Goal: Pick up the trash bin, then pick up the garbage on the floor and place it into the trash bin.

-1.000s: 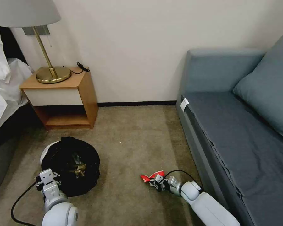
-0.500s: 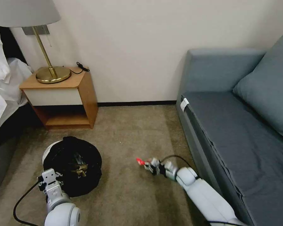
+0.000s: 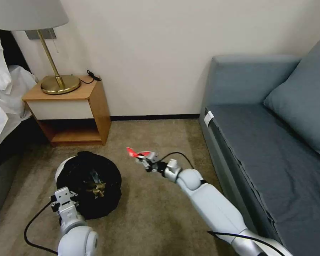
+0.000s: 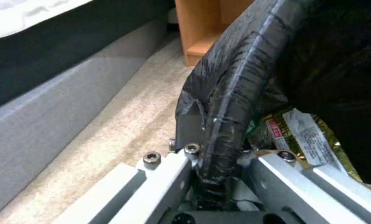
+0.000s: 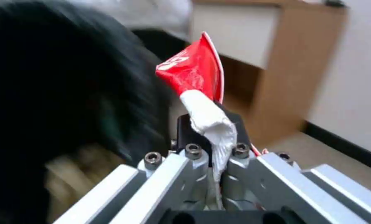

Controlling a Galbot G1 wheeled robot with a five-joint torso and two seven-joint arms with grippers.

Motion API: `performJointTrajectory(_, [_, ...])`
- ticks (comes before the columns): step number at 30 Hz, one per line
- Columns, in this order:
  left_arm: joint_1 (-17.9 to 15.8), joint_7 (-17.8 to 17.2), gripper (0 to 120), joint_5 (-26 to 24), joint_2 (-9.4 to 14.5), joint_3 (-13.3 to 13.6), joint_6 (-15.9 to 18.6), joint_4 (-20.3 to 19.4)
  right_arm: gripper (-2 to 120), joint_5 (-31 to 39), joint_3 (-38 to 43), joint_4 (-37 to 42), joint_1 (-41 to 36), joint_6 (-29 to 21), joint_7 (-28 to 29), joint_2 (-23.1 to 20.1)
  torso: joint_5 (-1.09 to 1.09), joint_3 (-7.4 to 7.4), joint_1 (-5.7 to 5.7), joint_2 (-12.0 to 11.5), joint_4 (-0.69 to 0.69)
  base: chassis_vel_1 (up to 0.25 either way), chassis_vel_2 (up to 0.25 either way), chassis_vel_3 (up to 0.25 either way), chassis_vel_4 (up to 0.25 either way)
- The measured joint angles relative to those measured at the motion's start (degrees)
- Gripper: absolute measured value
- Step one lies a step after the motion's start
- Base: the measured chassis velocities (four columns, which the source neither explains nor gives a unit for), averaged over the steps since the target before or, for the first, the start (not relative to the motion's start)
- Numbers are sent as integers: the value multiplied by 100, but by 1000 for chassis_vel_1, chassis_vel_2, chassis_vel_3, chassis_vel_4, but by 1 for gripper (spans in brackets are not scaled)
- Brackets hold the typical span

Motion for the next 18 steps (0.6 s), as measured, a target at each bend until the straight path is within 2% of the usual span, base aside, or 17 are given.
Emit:
performJointTrajectory(4, [-41, -36, 0, 38, -28, 42, 17, 12, 0, 509, -182, 188, -114, -31, -179, 151, 0, 0, 0, 0, 1, 0, 0, 0, 0])
performJointTrajectory(9, [-70, -58, 0, 41, -33, 58, 24, 28, 0, 813, -286, 310, -280, -121, -468, 265, 0, 0, 0, 0, 0, 0, 0, 0, 0])
performJointTrajectory(18, [-82, -70, 0, 38, -44, 81, 25, 52, 0, 718, -531, 295, -585, -175, -748, 399, 0, 0, 0, 0, 0, 0, 0, 0, 0])
